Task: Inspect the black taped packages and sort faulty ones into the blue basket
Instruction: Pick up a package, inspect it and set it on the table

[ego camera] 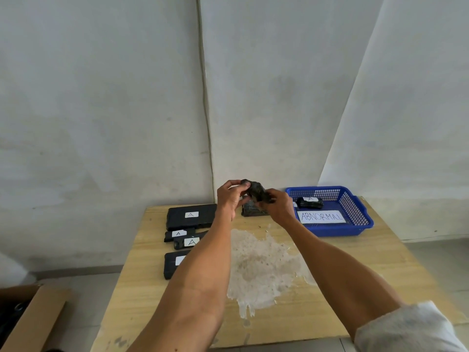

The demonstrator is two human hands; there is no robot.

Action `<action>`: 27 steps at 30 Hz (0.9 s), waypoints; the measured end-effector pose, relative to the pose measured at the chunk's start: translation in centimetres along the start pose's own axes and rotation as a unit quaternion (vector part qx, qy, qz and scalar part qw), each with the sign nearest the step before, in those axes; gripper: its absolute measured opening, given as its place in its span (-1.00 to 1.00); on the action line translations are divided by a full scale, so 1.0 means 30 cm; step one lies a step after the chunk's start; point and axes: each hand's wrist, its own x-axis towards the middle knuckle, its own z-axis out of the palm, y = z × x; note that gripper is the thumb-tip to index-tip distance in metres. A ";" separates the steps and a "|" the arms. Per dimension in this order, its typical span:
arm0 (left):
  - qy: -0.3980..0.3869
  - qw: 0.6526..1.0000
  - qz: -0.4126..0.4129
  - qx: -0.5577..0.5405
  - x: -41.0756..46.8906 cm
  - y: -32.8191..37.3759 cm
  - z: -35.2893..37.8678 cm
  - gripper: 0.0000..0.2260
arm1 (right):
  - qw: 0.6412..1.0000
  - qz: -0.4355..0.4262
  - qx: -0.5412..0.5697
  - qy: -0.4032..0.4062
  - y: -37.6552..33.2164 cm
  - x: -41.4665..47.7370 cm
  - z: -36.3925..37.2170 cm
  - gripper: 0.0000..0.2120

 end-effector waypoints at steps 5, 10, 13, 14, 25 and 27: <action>-0.011 1.000 -0.015 0.009 -0.012 -0.015 -0.003 -0.54 | 0.992 -0.030 -0.126 -0.012 0.026 0.008 -0.035 -0.70; 0.059 0.998 0.016 -0.018 -0.008 -0.035 0.026 -0.75 | 0.993 -0.043 -0.107 0.027 0.021 0.004 -0.043 -0.67; 0.062 0.997 -0.009 -0.051 0.009 -0.046 0.026 -0.83 | 0.994 -0.047 -0.091 0.047 0.030 0.006 -0.070 -0.66; 0.049 0.997 -0.023 -0.057 0.011 -0.049 0.025 -0.81 | 0.993 -0.053 -0.093 0.042 0.034 0.008 -0.078 -0.67; 0.047 0.993 -0.080 -0.079 0.016 -0.080 0.038 -0.78 | 0.993 -0.066 -0.010 0.101 0.033 -0.002 -0.109 -0.39; 0.061 0.993 -0.079 -0.069 0.022 -0.077 0.036 -0.85 | 0.995 -0.029 0.040 0.088 0.033 -0.004 -0.112 -0.33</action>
